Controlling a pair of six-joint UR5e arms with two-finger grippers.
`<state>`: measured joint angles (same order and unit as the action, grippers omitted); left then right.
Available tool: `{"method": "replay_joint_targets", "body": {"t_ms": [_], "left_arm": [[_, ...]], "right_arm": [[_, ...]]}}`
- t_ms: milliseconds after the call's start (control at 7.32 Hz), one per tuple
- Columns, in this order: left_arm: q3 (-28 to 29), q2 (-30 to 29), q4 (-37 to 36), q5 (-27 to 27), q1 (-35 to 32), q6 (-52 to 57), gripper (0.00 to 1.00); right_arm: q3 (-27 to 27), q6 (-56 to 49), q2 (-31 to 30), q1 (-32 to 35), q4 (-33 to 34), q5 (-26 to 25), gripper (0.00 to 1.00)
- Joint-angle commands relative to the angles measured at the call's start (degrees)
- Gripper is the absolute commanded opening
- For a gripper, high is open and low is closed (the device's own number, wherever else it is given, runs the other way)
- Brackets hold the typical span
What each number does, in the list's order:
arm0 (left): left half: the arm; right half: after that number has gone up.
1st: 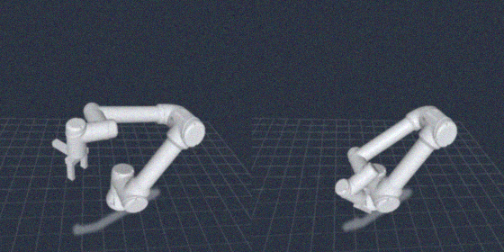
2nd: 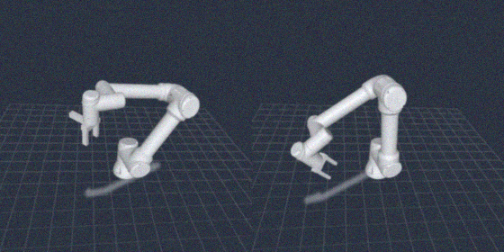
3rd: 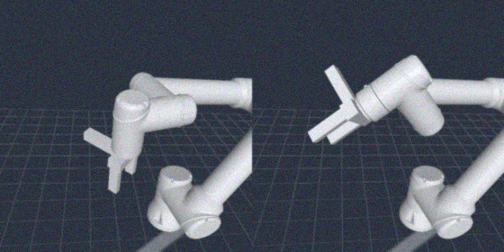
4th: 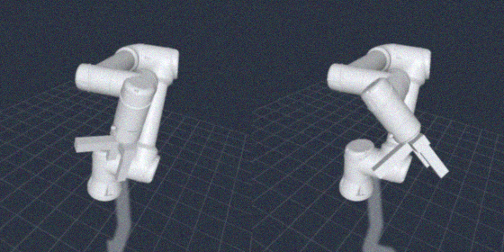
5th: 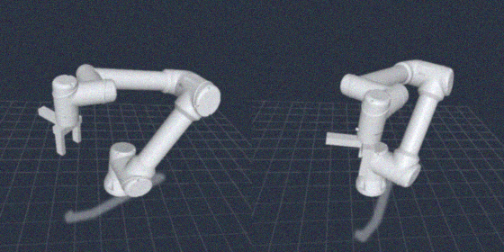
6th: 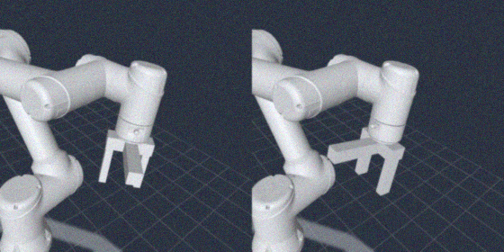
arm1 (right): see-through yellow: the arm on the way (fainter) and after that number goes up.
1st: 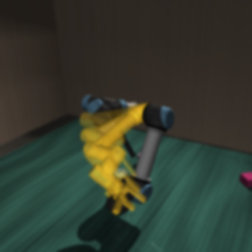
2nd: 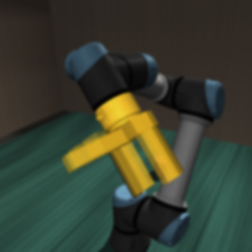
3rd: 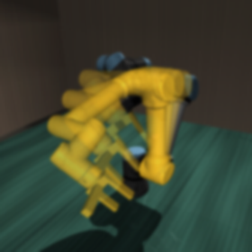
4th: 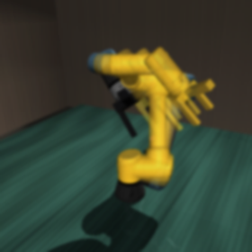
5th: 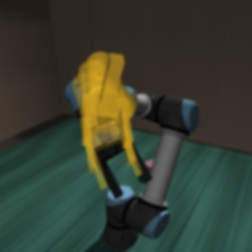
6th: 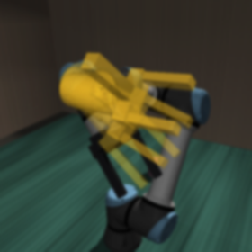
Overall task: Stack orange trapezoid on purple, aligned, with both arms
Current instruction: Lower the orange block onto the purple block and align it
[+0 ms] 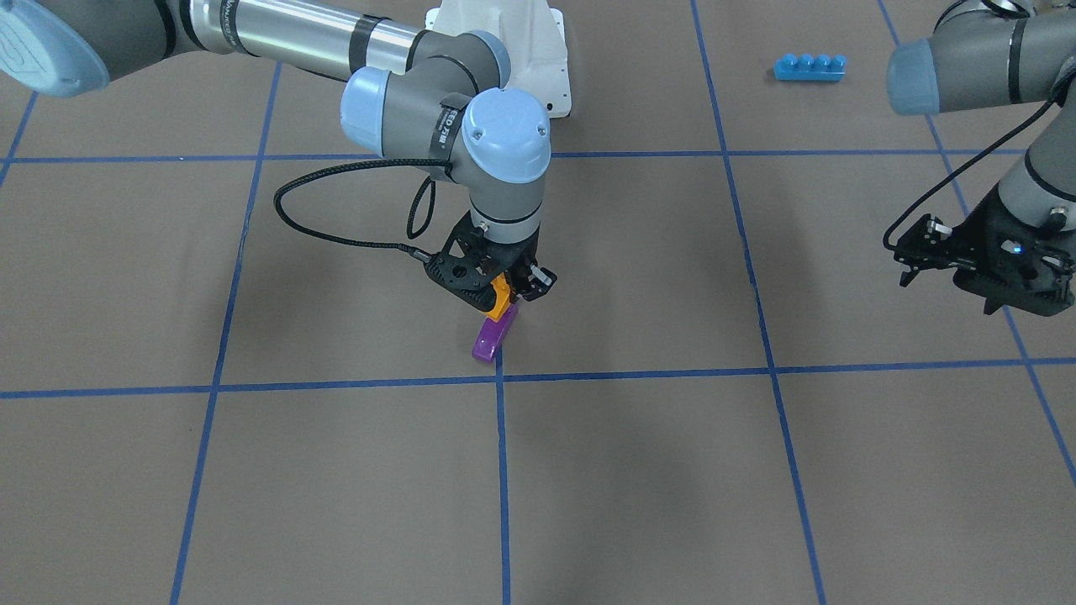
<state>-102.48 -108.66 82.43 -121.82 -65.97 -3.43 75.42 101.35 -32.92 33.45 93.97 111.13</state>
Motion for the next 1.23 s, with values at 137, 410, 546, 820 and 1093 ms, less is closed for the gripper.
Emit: {"method": "replay_joint_targets", "body": {"t_ms": [137,410,546,820,1093], "left_arm": [[0.0,0.0,0.0,-0.3,0.0,0.0,1.00],[0.0,0.0,0.0,-0.3,0.0,0.0,1.00],[0.0,0.0,0.0,-0.3,0.0,0.0,1.00],[0.4,-0.1,0.0,-0.4,0.1,0.0,1.00],[0.7,-0.1,0.0,-0.4,0.2,0.0,1.00]], "right_arm": [[-3.3,0.7,-0.1,-0.6,-6.2,-1.0,0.00],[-2.9,0.7,-0.2,-0.9,-5.9,-0.9,0.00],[-1.8,0.7,-0.2,-0.7,-5.6,-0.7,0.00],[-0.3,0.7,-0.3,-0.3,-3.1,-0.6,0.00],[-0.7,0.6,-1.1,-0.6,-3.0,-0.9,0.00]]}}
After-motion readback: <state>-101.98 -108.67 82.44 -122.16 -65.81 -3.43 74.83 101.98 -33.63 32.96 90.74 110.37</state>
